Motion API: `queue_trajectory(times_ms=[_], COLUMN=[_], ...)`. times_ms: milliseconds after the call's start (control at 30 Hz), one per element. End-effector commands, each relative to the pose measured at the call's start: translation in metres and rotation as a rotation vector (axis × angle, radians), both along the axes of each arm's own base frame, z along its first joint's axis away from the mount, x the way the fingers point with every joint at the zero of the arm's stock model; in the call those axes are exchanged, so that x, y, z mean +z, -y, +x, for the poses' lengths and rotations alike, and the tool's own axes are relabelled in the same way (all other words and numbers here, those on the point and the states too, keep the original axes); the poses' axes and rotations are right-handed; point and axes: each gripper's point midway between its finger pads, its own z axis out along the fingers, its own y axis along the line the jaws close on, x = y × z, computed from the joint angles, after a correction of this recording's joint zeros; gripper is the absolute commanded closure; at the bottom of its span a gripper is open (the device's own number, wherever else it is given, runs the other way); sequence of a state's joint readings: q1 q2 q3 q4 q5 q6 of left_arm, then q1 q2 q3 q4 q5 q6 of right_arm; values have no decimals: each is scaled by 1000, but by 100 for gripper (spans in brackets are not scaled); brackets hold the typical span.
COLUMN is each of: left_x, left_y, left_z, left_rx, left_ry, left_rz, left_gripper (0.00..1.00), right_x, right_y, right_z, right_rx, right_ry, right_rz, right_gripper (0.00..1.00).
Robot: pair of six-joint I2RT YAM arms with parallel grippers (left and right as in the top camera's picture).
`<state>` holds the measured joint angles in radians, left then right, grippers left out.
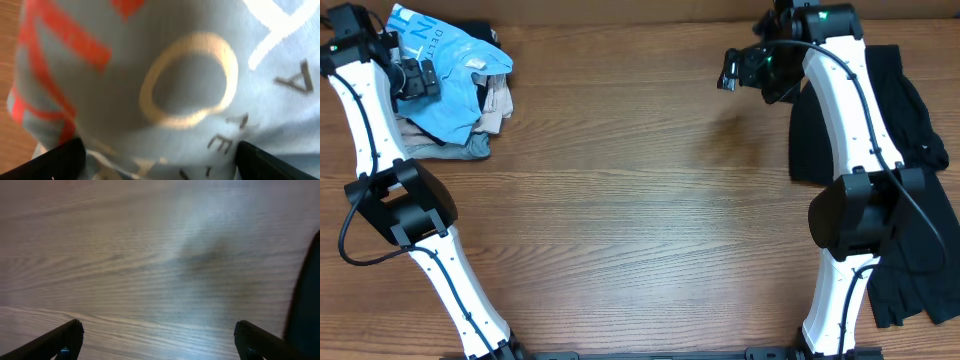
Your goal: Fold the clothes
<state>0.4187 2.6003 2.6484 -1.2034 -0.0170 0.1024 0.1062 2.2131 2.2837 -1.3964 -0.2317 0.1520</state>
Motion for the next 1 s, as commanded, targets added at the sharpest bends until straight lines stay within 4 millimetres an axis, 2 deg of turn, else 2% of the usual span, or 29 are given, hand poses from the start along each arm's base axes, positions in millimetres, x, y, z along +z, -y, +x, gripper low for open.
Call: queue_trajectory(times_ms=[0, 100, 200, 333, 467, 667, 733, 833, 967], left_x=[93, 145, 190, 226, 233, 229, 229, 229, 229], left_y=[0, 10, 25, 43, 59, 60, 60, 60, 60], left_z=[-5, -18, -37, -60, -79, -78, -78, -78, -78], left_rx=[28, 22, 11, -2, -22, -23, -23, -23, -23], left_ry=[140, 208, 259, 286, 257, 246, 246, 246, 246], left_rz=[68, 92, 112, 119, 84, 78, 78, 78, 78], left_gripper=[0, 0, 0, 0, 0, 0, 0, 0, 0], right_x=[84, 129, 175, 221, 265, 323, 342, 364, 383], right_y=[1, 6, 9, 13, 19, 24, 15, -10, -26], right_z=[9, 3, -19, -56, -93, -152, -178, -217, -255], right_rx=[18, 7, 2, 0, -11, -17, 28, 115, 213], right_ry=[221, 319, 399, 475, 581, 744, 794, 820, 858], right_rz=[6, -8, -5, 2, 1, 30, 96, 270, 376], right_gripper=[0, 0, 0, 0, 0, 0, 0, 0, 0])
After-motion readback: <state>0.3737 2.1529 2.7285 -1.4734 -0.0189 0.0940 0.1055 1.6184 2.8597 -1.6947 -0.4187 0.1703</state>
